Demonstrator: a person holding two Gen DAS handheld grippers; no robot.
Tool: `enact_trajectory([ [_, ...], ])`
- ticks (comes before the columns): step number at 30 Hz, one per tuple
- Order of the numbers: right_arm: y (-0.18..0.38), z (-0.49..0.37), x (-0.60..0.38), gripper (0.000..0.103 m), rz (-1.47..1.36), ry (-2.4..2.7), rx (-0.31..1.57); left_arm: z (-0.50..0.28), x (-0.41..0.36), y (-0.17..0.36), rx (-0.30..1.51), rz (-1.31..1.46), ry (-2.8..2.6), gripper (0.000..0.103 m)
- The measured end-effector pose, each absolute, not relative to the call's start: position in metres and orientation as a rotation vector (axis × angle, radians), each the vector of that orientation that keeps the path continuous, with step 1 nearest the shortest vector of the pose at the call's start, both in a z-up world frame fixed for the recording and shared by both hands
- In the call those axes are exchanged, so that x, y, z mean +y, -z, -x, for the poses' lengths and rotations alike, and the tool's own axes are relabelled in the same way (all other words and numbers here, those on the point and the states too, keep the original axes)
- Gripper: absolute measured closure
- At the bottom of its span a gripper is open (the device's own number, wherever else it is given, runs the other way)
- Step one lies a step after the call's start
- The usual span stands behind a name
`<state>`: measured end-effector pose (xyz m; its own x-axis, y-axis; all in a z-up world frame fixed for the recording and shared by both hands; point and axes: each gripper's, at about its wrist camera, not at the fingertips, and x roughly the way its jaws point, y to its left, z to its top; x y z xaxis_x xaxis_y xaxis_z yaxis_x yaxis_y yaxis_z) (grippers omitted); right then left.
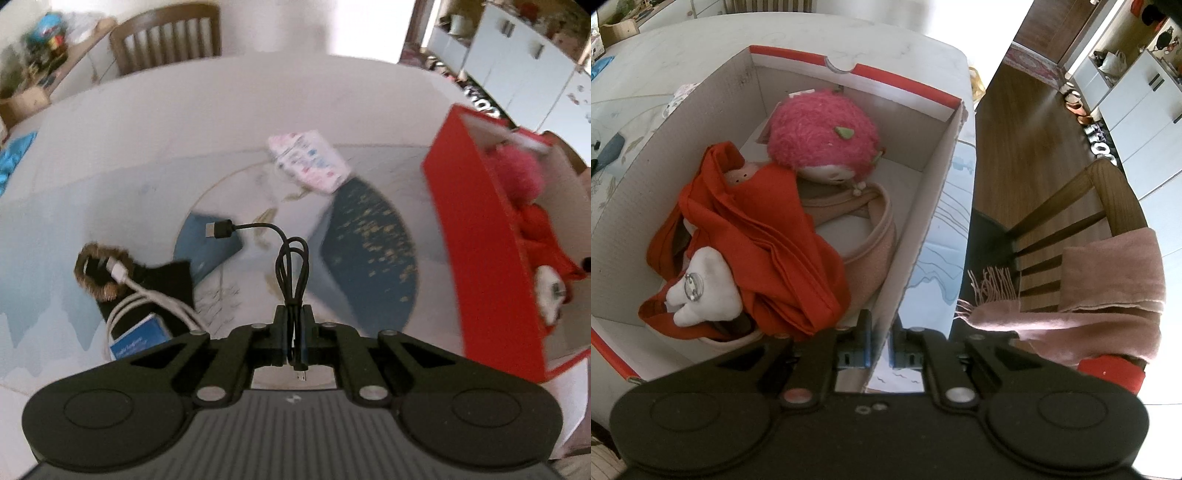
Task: Organize objects
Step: 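Grasp the black USB cable with the left gripper and lift, then carry the black cable into the box with the left gripper and release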
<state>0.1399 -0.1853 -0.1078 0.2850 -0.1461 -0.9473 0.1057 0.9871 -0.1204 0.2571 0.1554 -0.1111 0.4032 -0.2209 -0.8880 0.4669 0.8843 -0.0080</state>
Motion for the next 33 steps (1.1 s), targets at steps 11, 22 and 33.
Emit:
enact_trajectory([
  [11,0.108,-0.140,-0.185,0.096,0.036,0.168,1.269,-0.231,0.098,0.043,0.946,-0.380,0.668,0.098],
  [22,0.108,-0.140,-0.184,0.097,0.028,0.170,1.266,-0.187,0.012,0.026,0.882,-0.557,0.921,0.098],
  [33,0.108,-0.139,-0.185,0.097,0.025,0.169,1.259,-0.164,-0.053,0.061,0.860,-0.680,1.029,0.098],
])
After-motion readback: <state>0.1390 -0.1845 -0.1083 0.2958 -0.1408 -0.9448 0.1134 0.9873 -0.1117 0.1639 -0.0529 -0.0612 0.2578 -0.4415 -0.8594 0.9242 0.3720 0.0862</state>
